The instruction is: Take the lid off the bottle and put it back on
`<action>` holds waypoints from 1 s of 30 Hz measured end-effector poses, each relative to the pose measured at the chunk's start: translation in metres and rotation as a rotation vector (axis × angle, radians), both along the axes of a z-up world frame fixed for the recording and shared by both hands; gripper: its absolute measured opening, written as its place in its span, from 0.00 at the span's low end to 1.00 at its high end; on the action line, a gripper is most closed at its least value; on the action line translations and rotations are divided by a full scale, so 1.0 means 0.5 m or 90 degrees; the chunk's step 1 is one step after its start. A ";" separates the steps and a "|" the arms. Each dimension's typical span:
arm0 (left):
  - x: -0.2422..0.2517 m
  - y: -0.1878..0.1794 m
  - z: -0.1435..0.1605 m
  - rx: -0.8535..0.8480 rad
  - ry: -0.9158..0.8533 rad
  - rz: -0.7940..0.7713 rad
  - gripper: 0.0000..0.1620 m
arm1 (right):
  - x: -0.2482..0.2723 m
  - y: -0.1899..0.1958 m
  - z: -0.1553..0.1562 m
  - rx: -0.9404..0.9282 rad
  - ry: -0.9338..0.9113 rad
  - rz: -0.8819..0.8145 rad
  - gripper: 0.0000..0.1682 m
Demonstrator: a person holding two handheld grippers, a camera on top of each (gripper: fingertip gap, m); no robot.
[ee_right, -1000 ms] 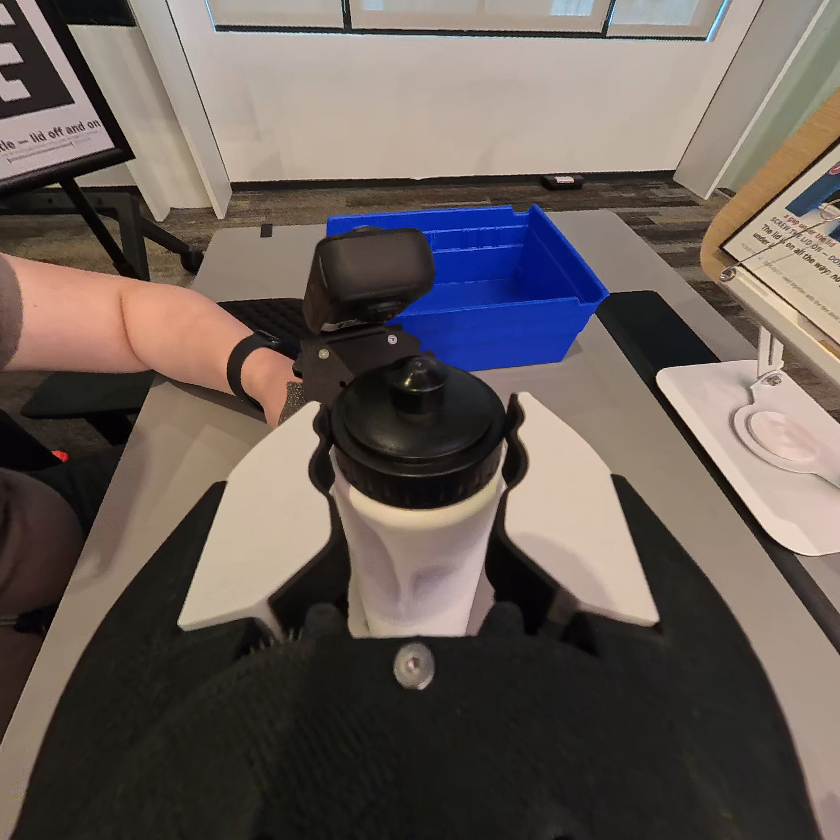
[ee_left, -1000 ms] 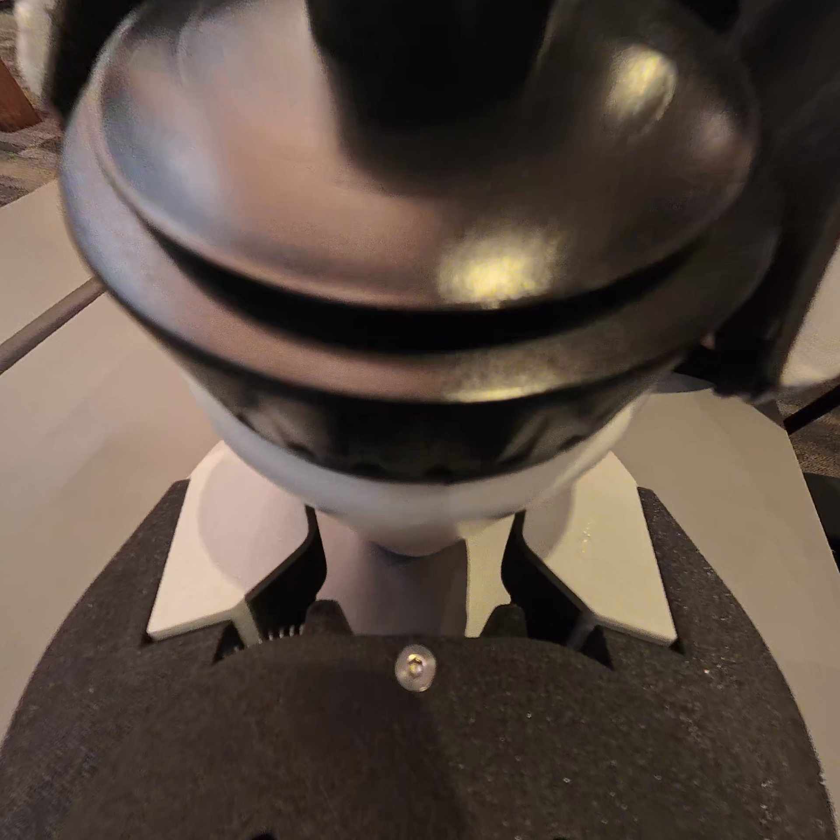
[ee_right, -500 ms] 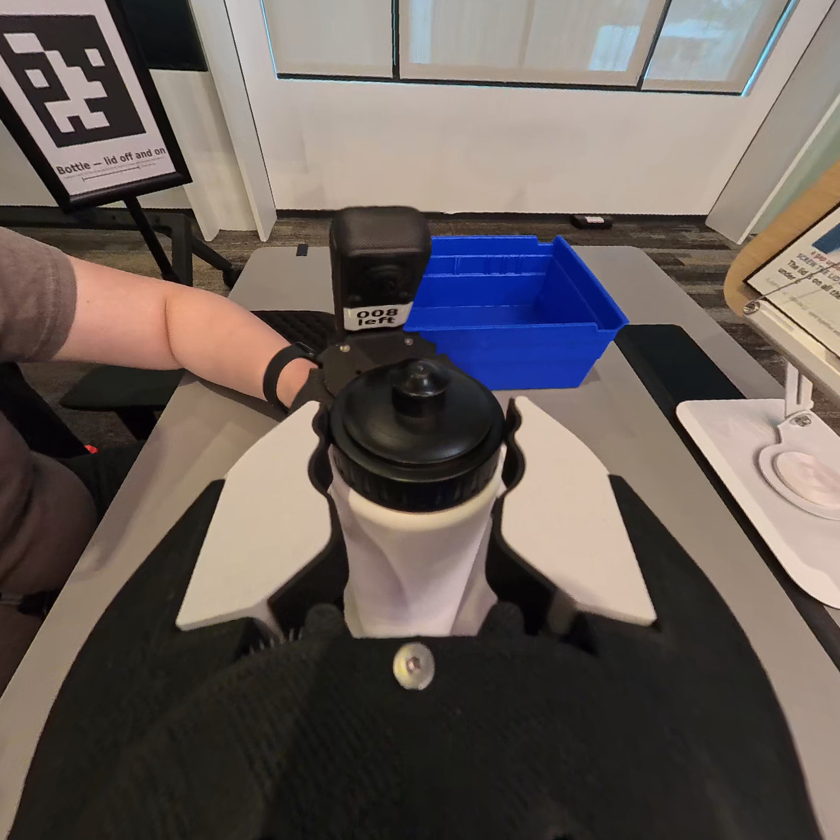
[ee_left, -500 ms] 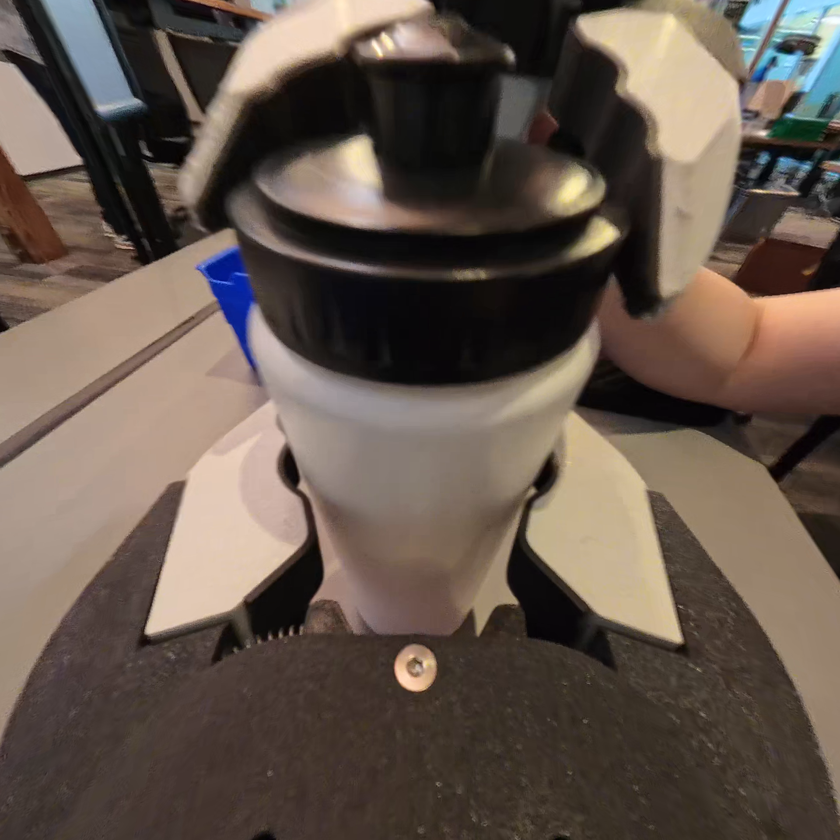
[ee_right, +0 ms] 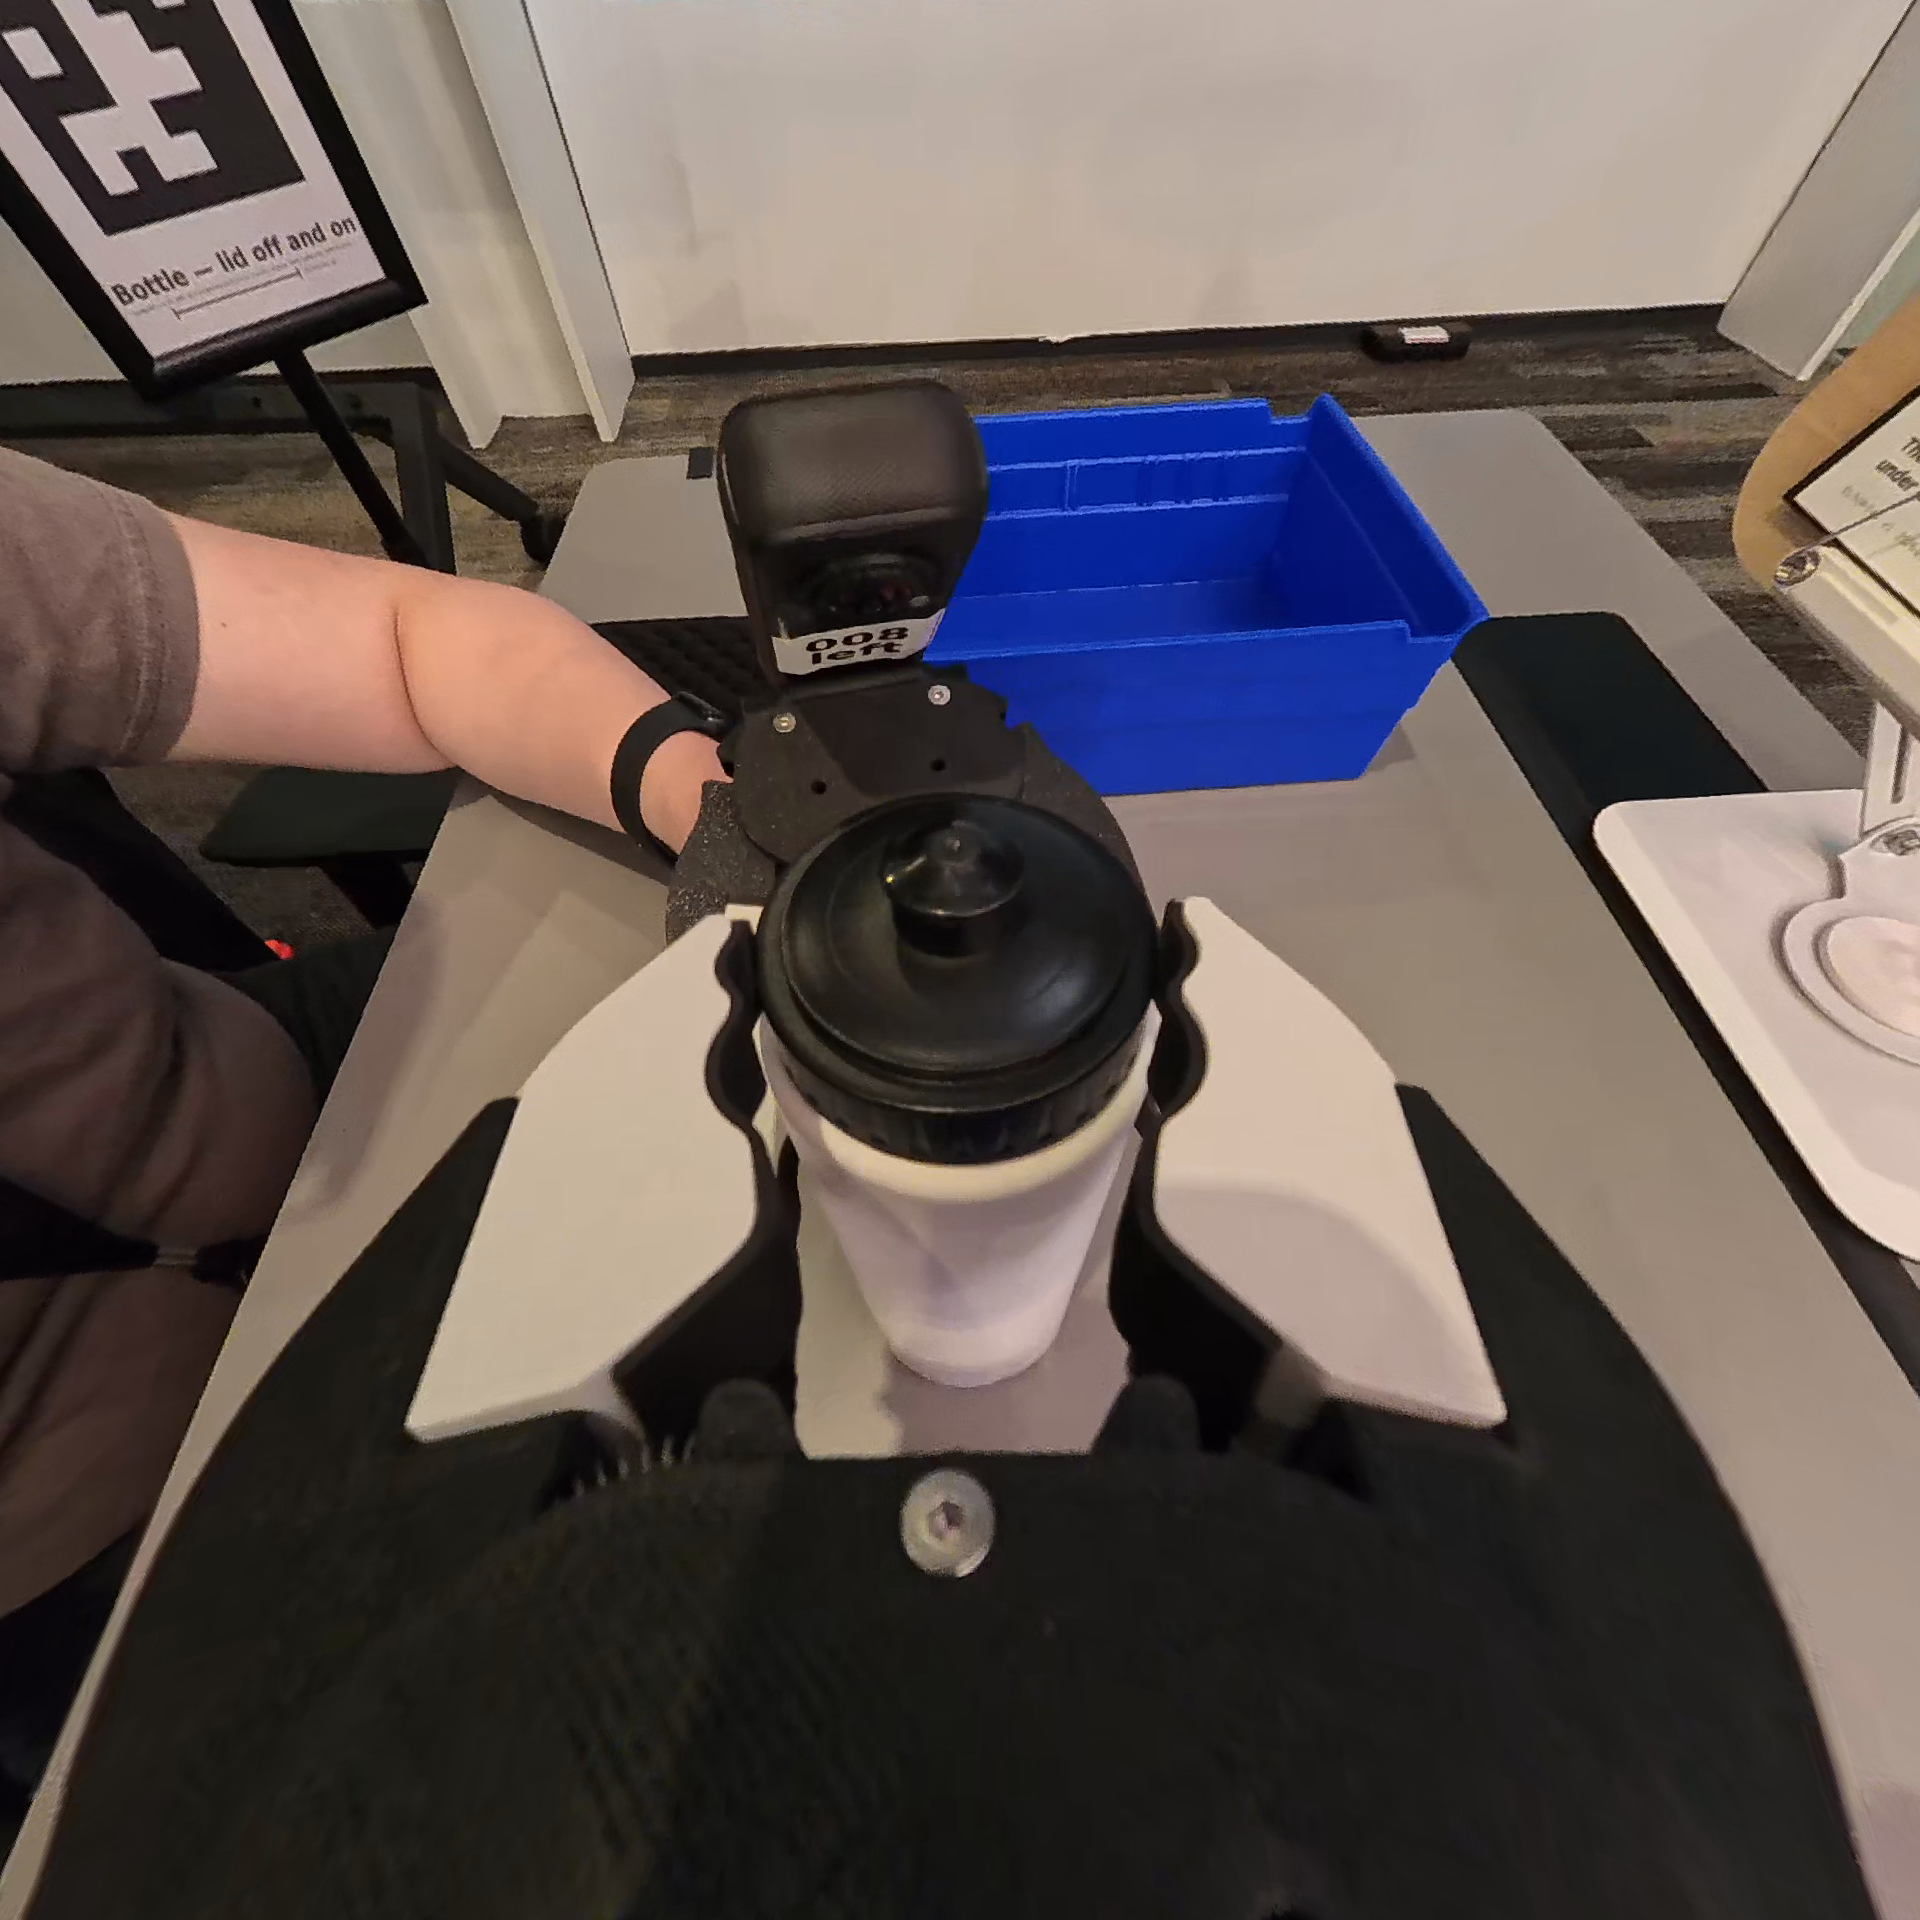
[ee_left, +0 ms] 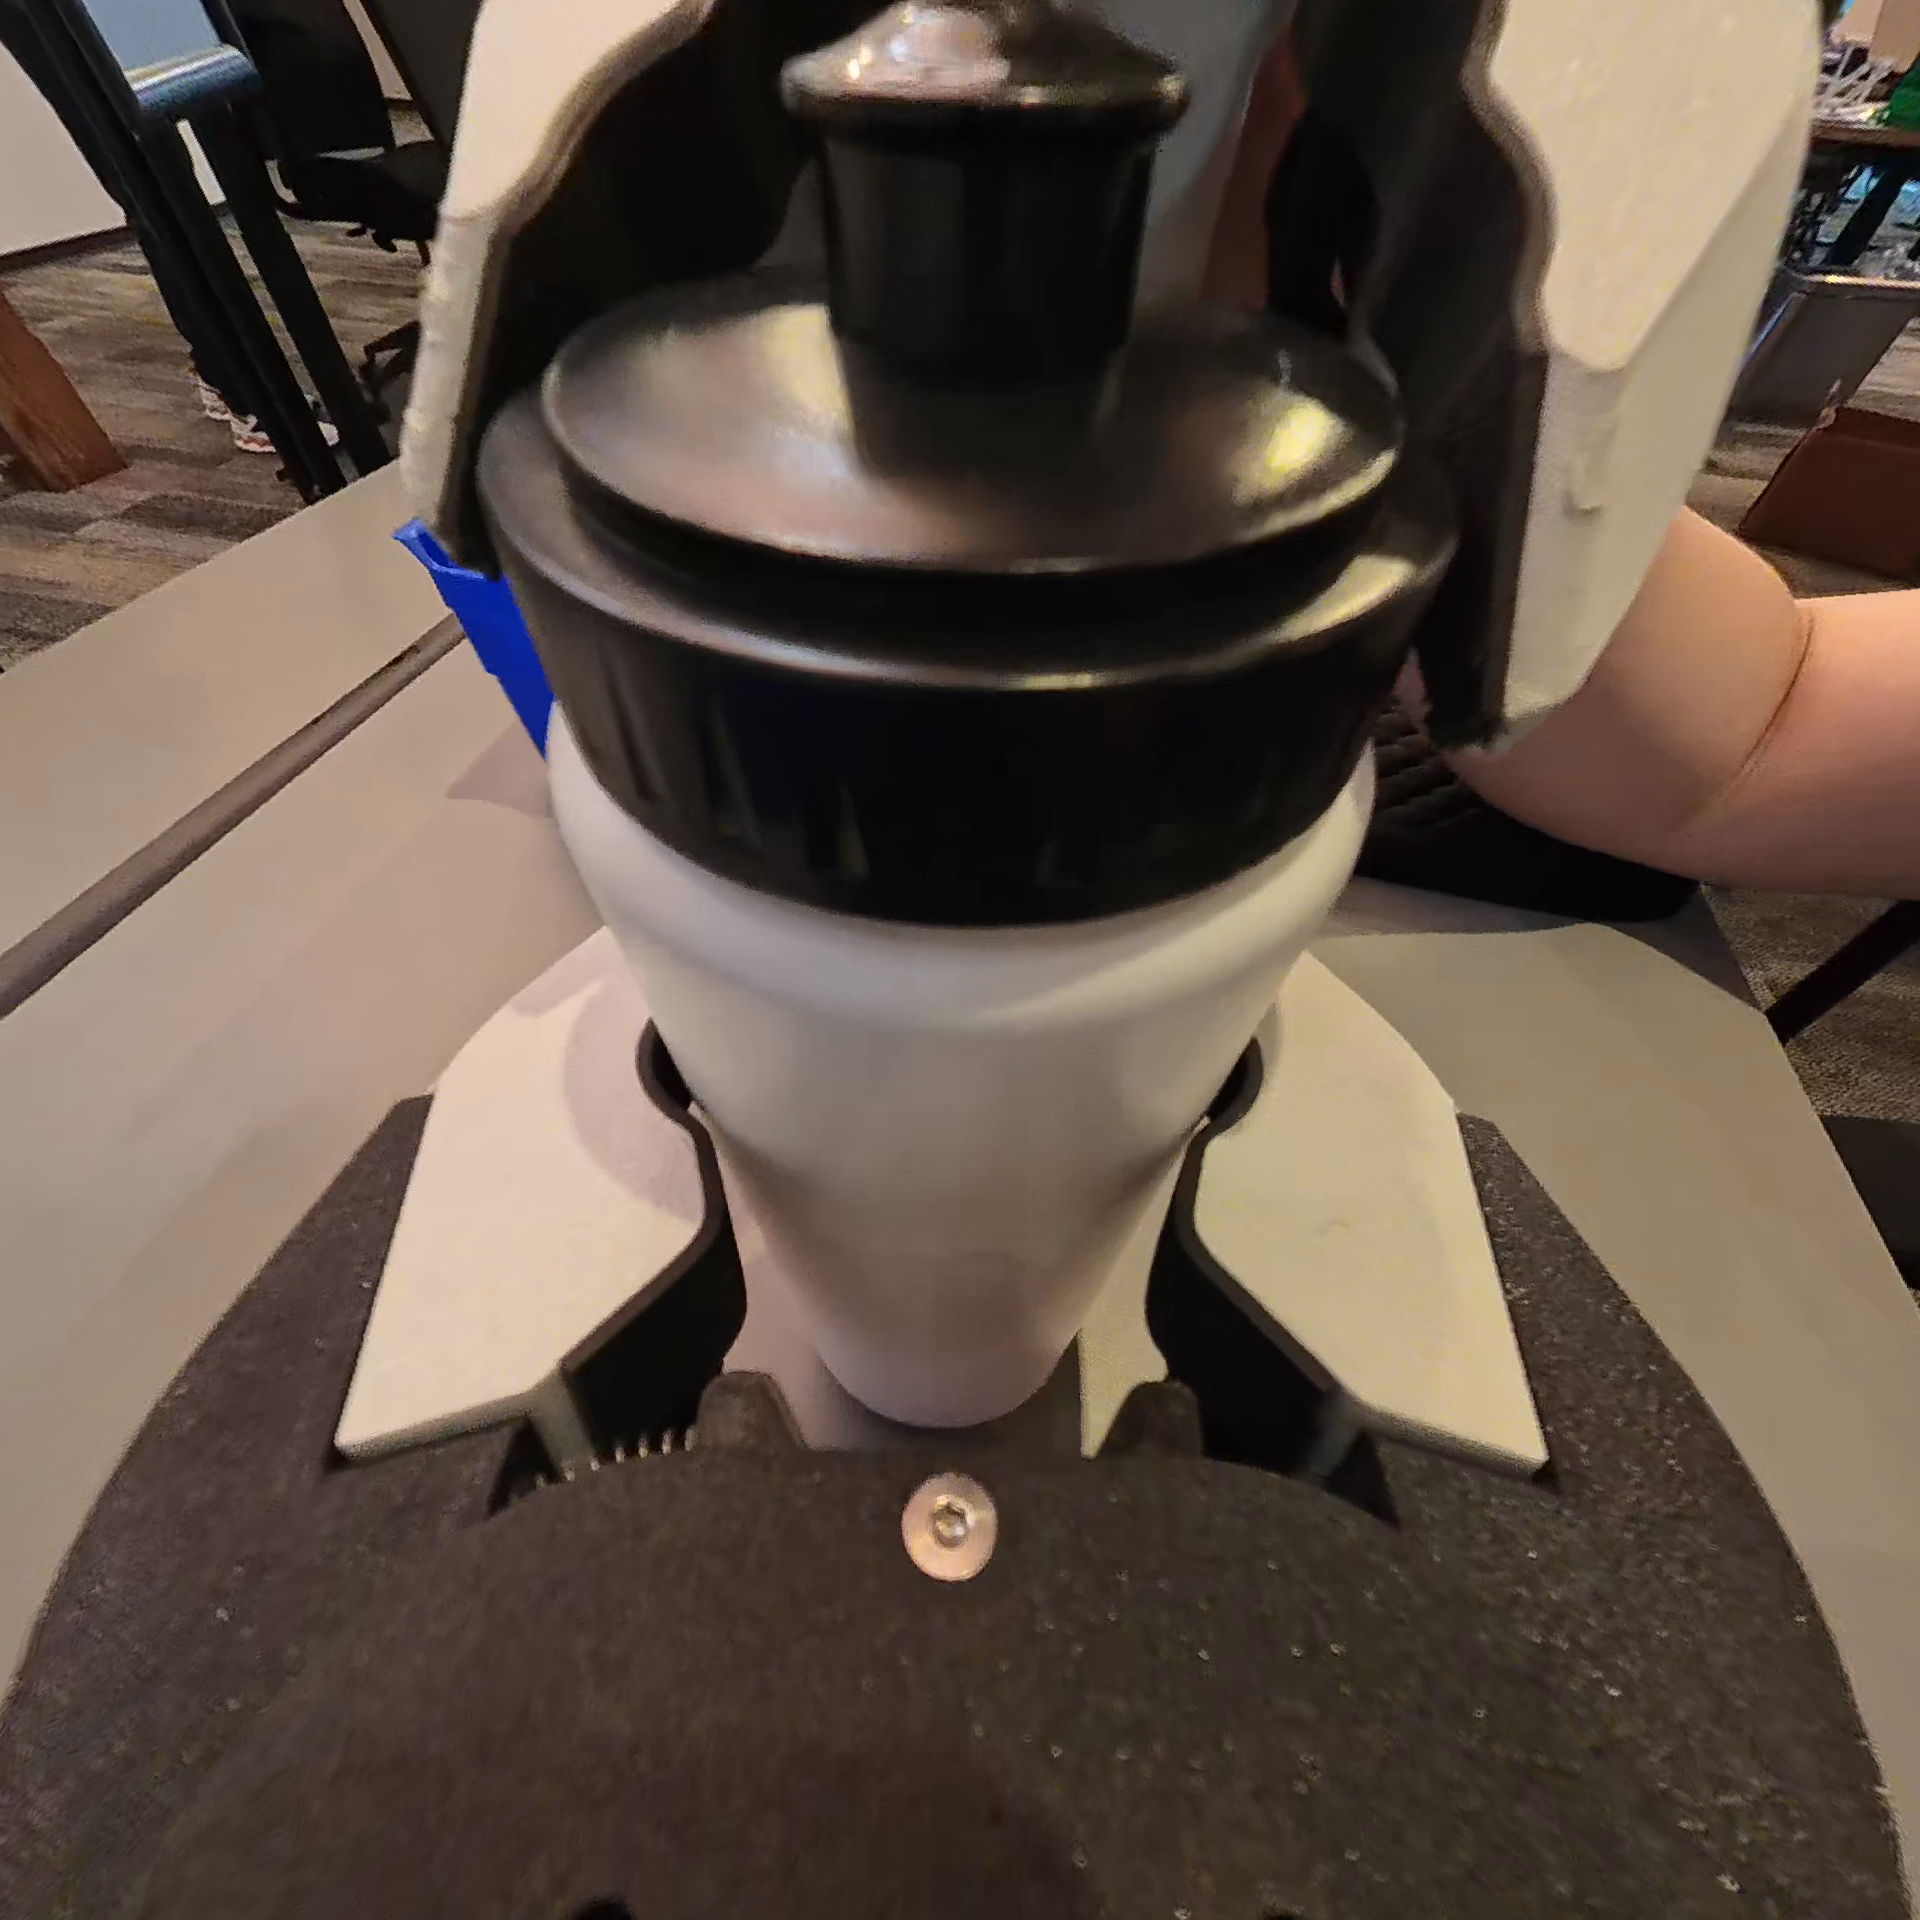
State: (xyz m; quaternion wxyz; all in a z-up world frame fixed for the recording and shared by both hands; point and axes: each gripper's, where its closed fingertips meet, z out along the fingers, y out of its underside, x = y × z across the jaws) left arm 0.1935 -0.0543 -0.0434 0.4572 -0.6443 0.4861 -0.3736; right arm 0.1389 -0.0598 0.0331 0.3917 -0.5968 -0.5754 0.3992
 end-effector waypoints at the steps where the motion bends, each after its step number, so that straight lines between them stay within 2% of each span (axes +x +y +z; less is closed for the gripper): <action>1: 0.000 0.002 0.000 -0.006 -0.001 0.003 0.61 | 0.000 0.002 0.000 -0.004 0.001 -0.003 0.45; 11: -0.001 0.017 -0.003 -0.018 0.024 0.055 0.61 | 0.002 0.010 0.001 0.008 -0.012 -0.035 0.44; 19: -0.019 0.011 -0.004 0.006 0.077 0.035 0.61 | -0.006 0.006 -0.003 0.059 -0.015 -0.029 0.44; 21: -0.029 0.007 0.004 0.004 0.083 0.025 0.62 | -0.010 0.006 -0.007 0.048 -0.017 -0.029 0.47; 24: -0.044 0.005 -0.001 0.005 0.112 0.015 0.62 | -0.017 0.004 -0.001 0.036 0.012 -0.019 0.45; 30: -0.047 -0.002 -0.008 0.015 0.078 -0.004 0.64 | -0.030 -0.006 -0.009 0.024 0.000 -0.015 0.44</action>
